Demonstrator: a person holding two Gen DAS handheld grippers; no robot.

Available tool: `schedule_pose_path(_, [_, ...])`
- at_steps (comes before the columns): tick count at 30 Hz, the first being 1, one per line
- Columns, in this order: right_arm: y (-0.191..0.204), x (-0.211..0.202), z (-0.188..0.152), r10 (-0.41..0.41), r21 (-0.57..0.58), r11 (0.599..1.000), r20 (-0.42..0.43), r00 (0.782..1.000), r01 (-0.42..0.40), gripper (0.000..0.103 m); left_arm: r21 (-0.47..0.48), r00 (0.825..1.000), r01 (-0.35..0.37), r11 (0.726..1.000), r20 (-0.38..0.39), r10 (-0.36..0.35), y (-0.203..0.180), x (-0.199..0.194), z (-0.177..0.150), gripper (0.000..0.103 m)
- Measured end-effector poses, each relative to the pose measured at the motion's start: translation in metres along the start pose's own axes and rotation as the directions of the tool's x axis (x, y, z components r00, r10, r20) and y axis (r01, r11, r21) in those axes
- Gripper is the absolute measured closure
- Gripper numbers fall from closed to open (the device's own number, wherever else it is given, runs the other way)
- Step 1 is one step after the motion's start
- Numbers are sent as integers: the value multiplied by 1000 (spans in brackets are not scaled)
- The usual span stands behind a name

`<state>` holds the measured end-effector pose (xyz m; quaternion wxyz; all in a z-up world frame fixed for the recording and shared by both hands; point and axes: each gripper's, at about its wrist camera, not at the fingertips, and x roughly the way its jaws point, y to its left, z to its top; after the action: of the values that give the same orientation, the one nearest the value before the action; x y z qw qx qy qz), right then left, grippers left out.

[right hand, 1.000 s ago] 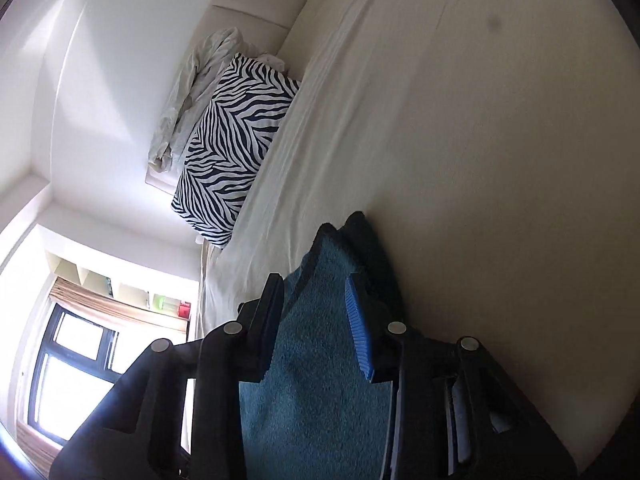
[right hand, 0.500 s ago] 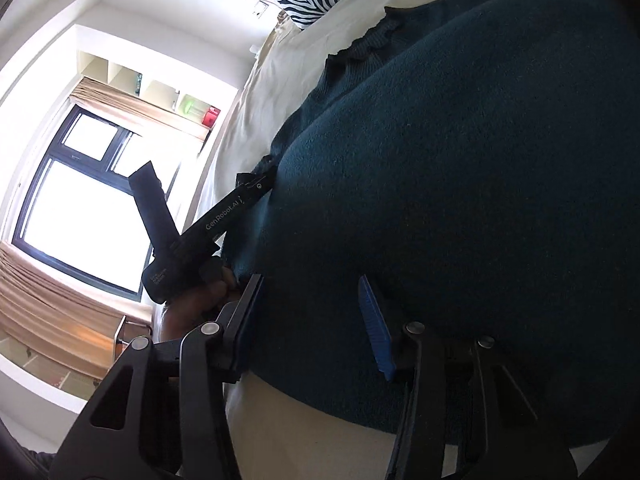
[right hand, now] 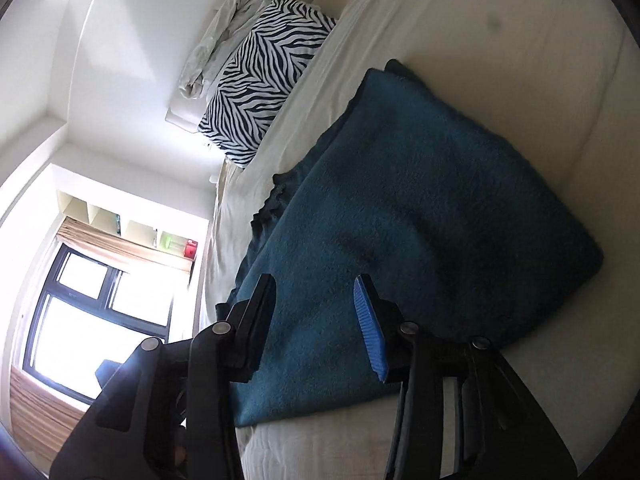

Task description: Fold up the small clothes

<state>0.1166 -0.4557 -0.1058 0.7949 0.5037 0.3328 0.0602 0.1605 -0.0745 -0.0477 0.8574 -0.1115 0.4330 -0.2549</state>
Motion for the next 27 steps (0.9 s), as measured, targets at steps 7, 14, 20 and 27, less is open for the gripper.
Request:
schedule_pose_path(7, [19,68,-39,23,-26,999,-249,968,-30,63,35,993,-84,996,-84,86,15,21,-33,62])
schedule_pose_path(14, [-37,22,-3,67,103,993,-69,995,-60,71,13,988,-139,990,-69,139,46,-8,-41,62])
schedule_pose_path(20, [-61,-38,24,-72,156,986,116,991,53,68,50,981,-179,983,-68,183,54,-18,-50,62])
schedule_pose_path(27, [-16,-58,27,-54,31,998,122,991,51,60,67,978,-196,978,-67,200,53,-16,-54,62])
